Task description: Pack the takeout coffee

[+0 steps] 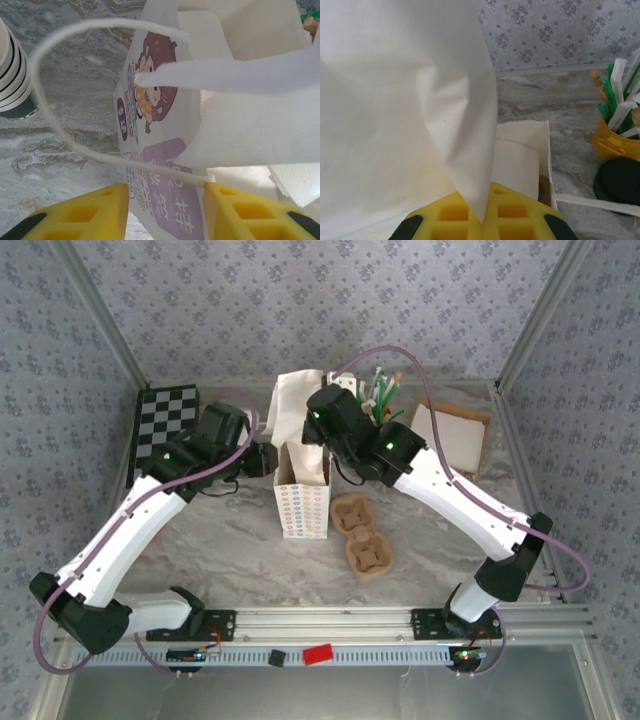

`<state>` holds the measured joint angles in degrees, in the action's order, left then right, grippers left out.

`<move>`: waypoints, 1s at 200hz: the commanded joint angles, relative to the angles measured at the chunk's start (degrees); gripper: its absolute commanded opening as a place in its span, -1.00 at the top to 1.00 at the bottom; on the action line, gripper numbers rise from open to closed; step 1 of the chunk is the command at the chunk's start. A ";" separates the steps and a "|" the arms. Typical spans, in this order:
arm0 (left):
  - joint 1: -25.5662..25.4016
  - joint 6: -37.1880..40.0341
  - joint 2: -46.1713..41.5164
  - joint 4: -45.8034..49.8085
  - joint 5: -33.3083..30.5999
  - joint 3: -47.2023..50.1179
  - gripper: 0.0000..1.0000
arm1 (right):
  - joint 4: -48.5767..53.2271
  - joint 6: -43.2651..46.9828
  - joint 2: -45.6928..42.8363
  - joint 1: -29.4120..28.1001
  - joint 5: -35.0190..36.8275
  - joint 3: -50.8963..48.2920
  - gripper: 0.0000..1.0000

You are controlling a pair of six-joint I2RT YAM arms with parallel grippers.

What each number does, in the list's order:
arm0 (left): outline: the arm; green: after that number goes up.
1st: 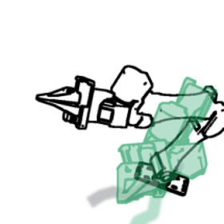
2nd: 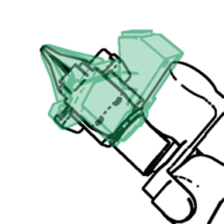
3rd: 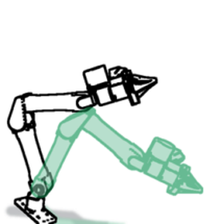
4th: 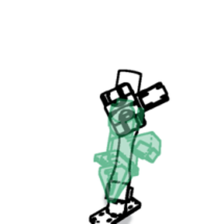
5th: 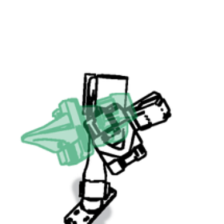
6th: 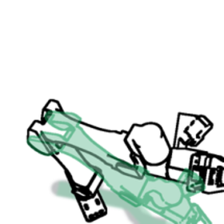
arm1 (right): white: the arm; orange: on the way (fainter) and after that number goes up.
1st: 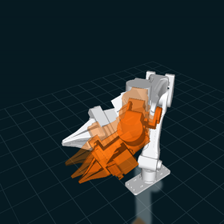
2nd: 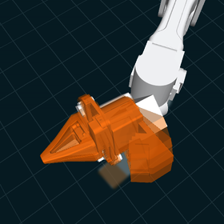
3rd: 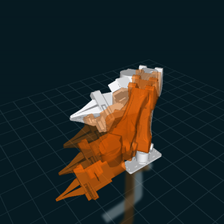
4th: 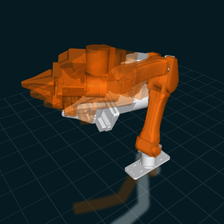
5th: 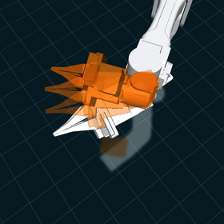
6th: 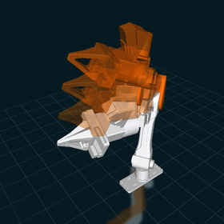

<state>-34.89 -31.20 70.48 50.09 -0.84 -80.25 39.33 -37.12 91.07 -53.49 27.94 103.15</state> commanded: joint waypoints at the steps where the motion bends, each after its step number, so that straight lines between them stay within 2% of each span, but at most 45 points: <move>1: 0.59 -0.35 -0.07 -0.52 -0.26 0.57 0.19 | 6.08 -1.73 -0.65 -0.62 4.37 -0.37 1.00; 50: 0.80 -0.35 -0.07 0.20 -1.95 1.73 0.30 | 12.31 0.63 -1.51 -1.34 8.59 0.58 1.00; 58: 0.88 -0.30 -0.08 -0.04 -1.98 2.02 0.30 | 12.09 3.38 -1.61 -1.60 8.64 0.82 1.00; 95: 0.86 -0.78 0.10 -0.21 -1.37 2.03 0.37 | 15.71 6.18 0.59 -3.76 11.13 4.67 1.00; 110: 0.95 -0.69 0.10 0.36 -2.67 1.85 0.38 | 20.42 5.02 1.48 -3.72 12.44 7.32 1.00; 121: 0.97 -0.79 0.11 0.54 -2.73 1.83 0.39 | 19.48 7.00 1.10 -3.66 13.31 7.49 1.00; 200: 0.97 -1.49 -0.03 -0.24 -1.25 2.01 0.41 | 26.82 7.55 8.81 -4.26 10.58 14.03 1.00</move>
<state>-34.48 -31.64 70.63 49.91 -2.35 -78.43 62.06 -30.37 97.89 -57.32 38.22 114.10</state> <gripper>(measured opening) 0.297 0.057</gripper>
